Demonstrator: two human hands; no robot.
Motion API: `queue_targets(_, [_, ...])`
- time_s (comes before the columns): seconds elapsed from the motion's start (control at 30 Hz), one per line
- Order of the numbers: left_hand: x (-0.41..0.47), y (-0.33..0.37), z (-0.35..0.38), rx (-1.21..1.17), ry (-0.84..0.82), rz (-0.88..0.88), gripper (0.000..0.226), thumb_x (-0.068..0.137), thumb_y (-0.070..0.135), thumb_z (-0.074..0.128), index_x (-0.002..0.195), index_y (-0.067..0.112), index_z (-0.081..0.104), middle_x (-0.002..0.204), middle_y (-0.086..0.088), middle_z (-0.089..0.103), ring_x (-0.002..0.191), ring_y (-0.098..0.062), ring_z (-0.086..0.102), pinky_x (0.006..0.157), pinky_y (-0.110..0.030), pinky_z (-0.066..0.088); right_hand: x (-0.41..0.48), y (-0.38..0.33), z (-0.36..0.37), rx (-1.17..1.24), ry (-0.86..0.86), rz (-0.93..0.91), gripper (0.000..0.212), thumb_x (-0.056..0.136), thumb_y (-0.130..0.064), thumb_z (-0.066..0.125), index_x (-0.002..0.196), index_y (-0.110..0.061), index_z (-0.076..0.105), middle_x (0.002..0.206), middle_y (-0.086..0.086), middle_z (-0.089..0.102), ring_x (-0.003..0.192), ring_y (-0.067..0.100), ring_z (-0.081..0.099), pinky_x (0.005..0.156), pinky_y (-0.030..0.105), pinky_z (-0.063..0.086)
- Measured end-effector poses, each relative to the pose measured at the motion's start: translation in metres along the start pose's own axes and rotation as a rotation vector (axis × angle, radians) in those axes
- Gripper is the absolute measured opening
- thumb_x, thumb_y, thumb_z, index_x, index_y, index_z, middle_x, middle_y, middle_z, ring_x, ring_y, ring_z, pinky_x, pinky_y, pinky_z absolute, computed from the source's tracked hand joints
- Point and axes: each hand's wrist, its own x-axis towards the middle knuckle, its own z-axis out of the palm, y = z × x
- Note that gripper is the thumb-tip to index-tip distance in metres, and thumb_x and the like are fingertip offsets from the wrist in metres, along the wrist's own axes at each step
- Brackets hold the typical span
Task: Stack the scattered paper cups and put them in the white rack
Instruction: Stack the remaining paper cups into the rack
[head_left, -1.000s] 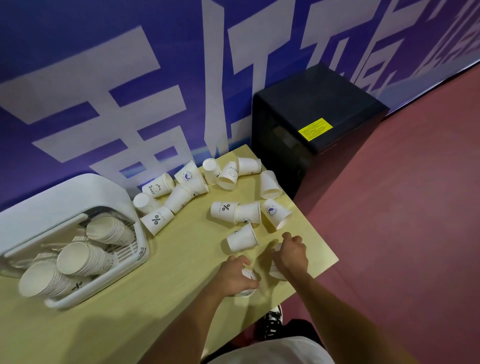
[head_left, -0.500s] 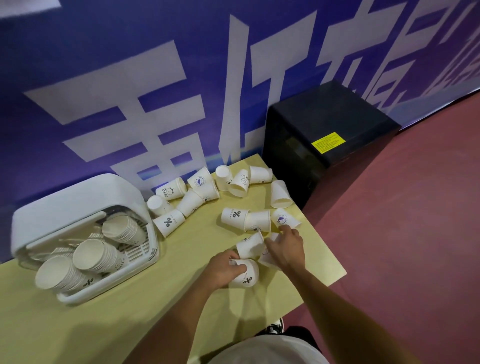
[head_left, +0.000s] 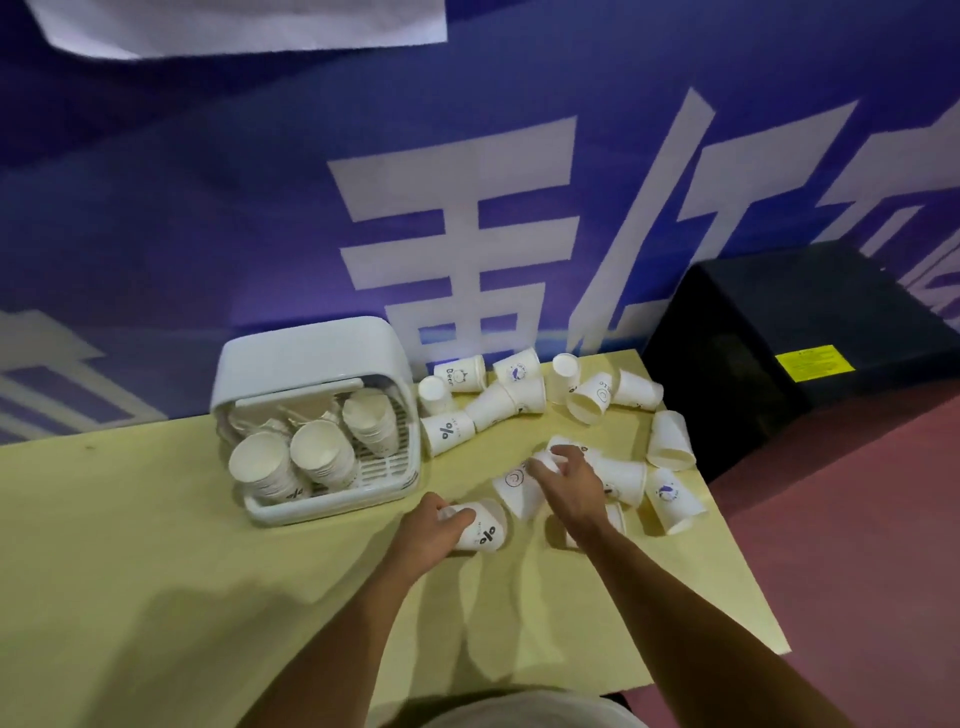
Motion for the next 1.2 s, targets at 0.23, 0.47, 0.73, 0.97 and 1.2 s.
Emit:
queue_targets(0.23, [0.001,-0.029,-0.048,-0.351,0.146,-0.05,0.034,0.083,0.038,0.07,0.085,0.006,0.058,0.083,-0.007,0.063,0.079,-0.021,0.063,0.068,-0.034,0.056,0.002,-0.028,0.051,0.106,-0.104,0.015,0.042,0.078,-0.05,0.078,0.103,-0.023,0.06,0.101,-0.001,0.07,0.087,0.011,0.065,0.068,0.028,0.048])
queue_targets(0.47, [-0.005,-0.051,-0.073,-0.742,0.177,-0.047,0.019,0.088,0.016,0.072,0.097,0.009,0.058,0.101,-0.005,0.065,0.094,-0.019,0.067,0.073,-0.038,0.059,0.0,-0.041,0.085,0.157,-0.27,0.03,0.064,0.062,-0.059,0.08,0.102,-0.014,0.056,0.095,0.006,0.07,0.089,0.022,0.07,0.086,0.045,0.058])
queue_targets(0.73, [-0.007,-0.064,-0.087,-0.785,0.146,-0.046,0.045,0.08,0.017,0.08,0.115,0.012,0.052,0.117,-0.014,0.067,0.105,-0.028,0.069,0.076,-0.035,0.057,-0.011,-0.052,0.106,0.148,-0.532,-0.054,0.06,0.07,-0.037,0.086,0.118,-0.017,0.056,0.105,0.0,0.075,0.09,0.013,0.073,0.07,0.025,0.055])
queue_targets(0.97, [-0.01,-0.082,-0.105,-0.754,0.113,-0.03,0.066,0.064,0.024,0.082,0.123,0.014,0.053,0.114,-0.014,0.069,0.098,-0.029,0.072,0.079,-0.037,0.058,-0.005,-0.071,0.13,0.062,-0.476,-0.173,0.067,0.073,-0.018,0.084,0.128,-0.024,0.047,0.118,0.0,0.065,0.105,0.018,0.066,0.088,0.04,0.058])
queue_targets(1.2, [-0.013,-0.105,-0.12,-0.651,0.055,-0.006,0.072,0.062,0.023,0.078,0.129,0.017,0.054,0.116,-0.007,0.071,0.104,-0.024,0.07,0.095,-0.049,0.055,-0.009,-0.09,0.164,-0.04,-0.3,-0.411,0.091,0.07,-0.007,0.081,0.142,-0.031,0.03,0.125,-0.01,0.056,0.111,0.012,0.055,0.086,0.032,0.054])
